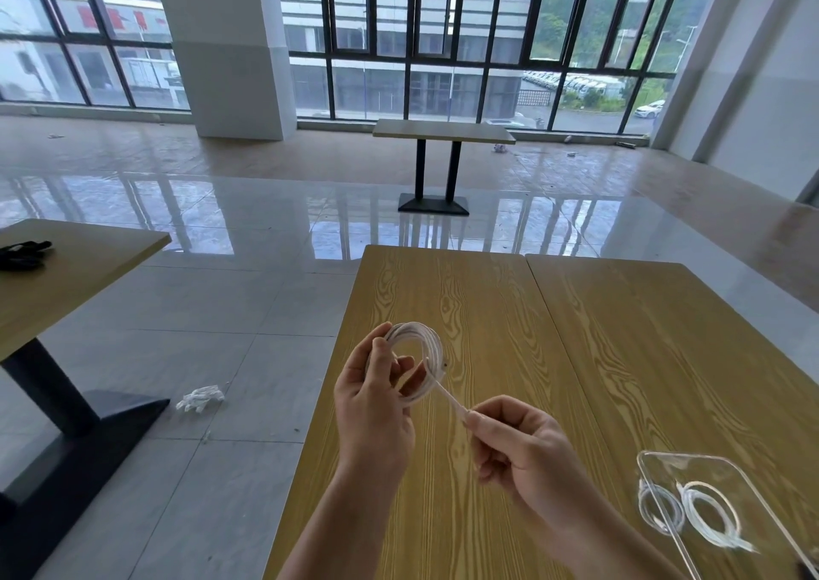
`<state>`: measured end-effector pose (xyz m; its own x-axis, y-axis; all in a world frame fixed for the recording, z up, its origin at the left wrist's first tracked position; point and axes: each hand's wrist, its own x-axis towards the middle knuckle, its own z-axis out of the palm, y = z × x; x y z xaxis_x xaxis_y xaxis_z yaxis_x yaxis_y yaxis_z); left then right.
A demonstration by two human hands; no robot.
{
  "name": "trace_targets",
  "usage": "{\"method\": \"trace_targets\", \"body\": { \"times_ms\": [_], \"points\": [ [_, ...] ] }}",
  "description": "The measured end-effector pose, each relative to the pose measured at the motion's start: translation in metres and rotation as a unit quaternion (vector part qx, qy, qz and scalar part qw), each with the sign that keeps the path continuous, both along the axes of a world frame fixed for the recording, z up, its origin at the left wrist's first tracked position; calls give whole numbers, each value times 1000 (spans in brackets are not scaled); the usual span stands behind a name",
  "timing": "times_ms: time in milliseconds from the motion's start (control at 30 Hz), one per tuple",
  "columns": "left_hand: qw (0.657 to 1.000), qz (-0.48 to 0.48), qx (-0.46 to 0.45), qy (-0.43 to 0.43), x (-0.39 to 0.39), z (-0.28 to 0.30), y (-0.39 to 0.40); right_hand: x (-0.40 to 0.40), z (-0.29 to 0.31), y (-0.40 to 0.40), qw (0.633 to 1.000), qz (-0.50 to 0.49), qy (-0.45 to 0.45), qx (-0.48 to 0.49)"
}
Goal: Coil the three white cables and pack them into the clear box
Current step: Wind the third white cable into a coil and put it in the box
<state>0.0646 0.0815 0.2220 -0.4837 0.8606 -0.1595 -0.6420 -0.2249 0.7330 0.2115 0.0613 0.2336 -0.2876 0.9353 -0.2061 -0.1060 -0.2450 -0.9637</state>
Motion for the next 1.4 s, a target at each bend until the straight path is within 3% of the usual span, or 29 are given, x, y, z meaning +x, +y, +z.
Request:
{"method": "trace_targets", "body": {
  "times_ms": [167, 267, 467, 567, 700, 967, 1100, 1233, 1400],
  "points": [
    [986, -43, 20, -158, 10, 11, -1, -4, -2, 1, 990, 42, 96, -97],
    [979, -68, 25, -191, 15, 14, -3, -7, -2, 4, 985, 48, 118, -114],
    [997, -80, -11, -20, 26, 2, -9, -12, -1, 10, 988, -14, 108, -108],
    [998, -61, -1, -3, 30, 2, -9, -12, 1, 12, 984, -53, 127, -110],
    [996, -78, 2, -53, 32, 4, -10, -6, 1, 16, 972, -84, 172, -138],
    [994, -35, -14, 106, 46, -1, -19, -1, -3, 14, 979, -31, 168, -113],
    [991, -40, -3, 129, 49, 2, -22, -2, -2, 9, 998, 14, 58, -34],
    [987, -62, -4, 148, 50, 2, -24, -3, -4, 13, 997, -60, 30, -38],
    [957, -123, -10, 263, 35, -1, -14, 4, -5, 21, 995, -75, -53, -25]
  ]
}}
